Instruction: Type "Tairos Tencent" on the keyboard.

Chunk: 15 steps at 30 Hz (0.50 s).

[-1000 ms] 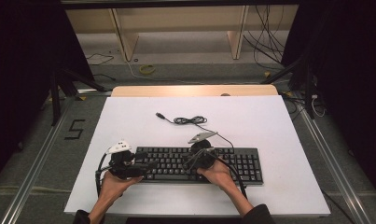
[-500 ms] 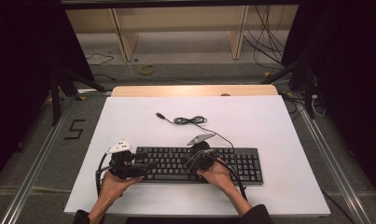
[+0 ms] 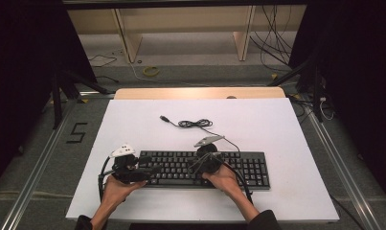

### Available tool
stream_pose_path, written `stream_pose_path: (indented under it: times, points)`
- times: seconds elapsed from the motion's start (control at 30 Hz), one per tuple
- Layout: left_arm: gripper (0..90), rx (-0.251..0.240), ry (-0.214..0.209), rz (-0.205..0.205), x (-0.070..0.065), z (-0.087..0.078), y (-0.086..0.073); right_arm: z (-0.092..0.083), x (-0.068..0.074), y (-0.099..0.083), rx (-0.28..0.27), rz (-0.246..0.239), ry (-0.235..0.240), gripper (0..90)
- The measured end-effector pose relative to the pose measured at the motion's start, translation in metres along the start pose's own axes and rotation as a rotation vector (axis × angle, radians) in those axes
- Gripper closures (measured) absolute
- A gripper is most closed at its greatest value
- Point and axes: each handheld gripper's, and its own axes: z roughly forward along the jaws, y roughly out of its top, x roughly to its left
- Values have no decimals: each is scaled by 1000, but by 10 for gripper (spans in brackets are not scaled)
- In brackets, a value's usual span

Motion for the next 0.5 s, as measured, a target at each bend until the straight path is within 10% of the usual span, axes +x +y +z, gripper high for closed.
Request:
stream_pose_path:
  times: [0.5]
  points:
    - [296, 11, 2, 7, 1, 1, 0, -10, 0, 2, -28, 3, 8, 786]
